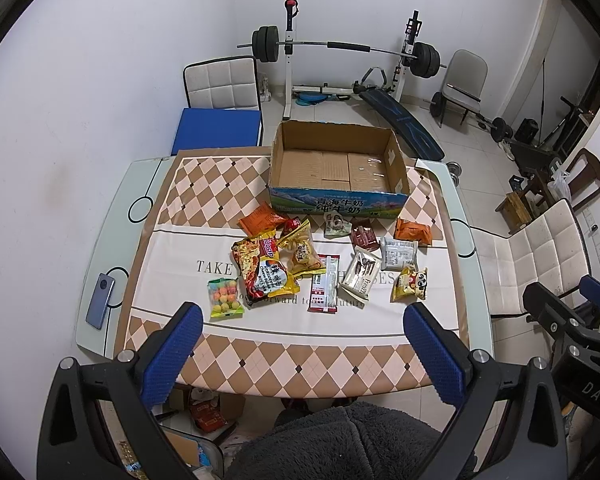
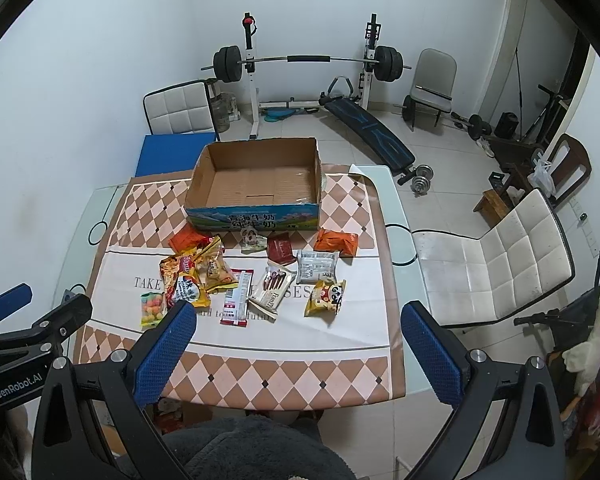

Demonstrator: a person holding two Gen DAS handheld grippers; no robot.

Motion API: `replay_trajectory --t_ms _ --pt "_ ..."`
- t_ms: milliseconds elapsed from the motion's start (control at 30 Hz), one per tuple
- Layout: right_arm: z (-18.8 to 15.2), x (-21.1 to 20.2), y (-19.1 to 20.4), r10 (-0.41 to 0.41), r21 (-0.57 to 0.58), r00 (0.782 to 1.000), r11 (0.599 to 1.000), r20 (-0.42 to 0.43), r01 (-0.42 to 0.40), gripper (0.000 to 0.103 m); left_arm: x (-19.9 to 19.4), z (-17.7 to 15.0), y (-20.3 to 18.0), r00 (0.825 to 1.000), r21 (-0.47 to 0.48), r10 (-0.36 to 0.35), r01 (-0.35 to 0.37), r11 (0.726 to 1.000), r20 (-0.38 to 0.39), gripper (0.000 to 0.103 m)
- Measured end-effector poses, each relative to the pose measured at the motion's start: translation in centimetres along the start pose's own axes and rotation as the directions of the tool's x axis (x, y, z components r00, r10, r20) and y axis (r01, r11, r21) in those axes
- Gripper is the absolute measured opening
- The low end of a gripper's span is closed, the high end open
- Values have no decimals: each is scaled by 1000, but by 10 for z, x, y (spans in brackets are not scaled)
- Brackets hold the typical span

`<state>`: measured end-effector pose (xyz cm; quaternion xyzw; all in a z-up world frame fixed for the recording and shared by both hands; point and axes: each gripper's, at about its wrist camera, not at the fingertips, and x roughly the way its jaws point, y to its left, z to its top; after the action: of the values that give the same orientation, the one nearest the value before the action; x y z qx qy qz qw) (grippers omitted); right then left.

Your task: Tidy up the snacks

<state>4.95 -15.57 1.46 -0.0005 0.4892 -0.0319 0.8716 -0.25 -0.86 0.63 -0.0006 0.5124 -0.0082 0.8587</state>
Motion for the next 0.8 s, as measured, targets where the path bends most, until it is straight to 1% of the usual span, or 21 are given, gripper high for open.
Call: replay_trajectory --t_ms 133,167,233,267,367,467,533,567,633,667,733,767,800 --pt "0 2 -1 2 1 1000 1000 -3 -2 103 1 0 1 1000 -2 1 -1 1000 2 103" --pt "1 2 0 3 2 1000 1000 -5 -3 103 -6 3 -1 1000 -5 5 -5 1000 5 103" --pt "3 5 0 7 13 1000 1000 -12 -6 103 -4 8 2 1000 -22 22 -21 1000 11 103" --pt "4 8 0 10 21 1000 1000 -16 -10 103 4 19 0 999 -36 29 -29 999 12 103" --pt "8 30 1 31 54 999 998 -38 -29 103 27 37 16 998 -85 55 -56 995 -14 103" --pt "14 76 8 79 97 992 993 -96 -70 103 61 50 37 996 -125 63 -71 990 -66 103" --pt "14 111 12 105 121 983 989 -149 -87 103 87 55 55 993 -154 50 -66 986 -107 103" --pt "15 129 16 126 134 978 986 -169 -103 103 103 57 64 990 -170 37 -60 984 -140 103" --pt "14 168 24 143 156 964 982 -223 -109 103 133 60 76 982 -203 2 -41 978 -187 103" --pt "13 186 27 161 170 957 978 -240 -122 103 149 56 88 978 -215 -13 -34 976 -210 103" --pt "9 224 33 172 191 944 974 -282 -121 103 187 57 98 960 -245 -51 -18 969 -275 103" --pt "8 242 36 183 200 936 972 -301 -125 103 203 55 108 954 -259 -69 -10 966 -293 103" --pt "8 262 39 194 216 926 968 -324 -128 103 225 56 110 941 -269 -84 -8 963 -329 103"
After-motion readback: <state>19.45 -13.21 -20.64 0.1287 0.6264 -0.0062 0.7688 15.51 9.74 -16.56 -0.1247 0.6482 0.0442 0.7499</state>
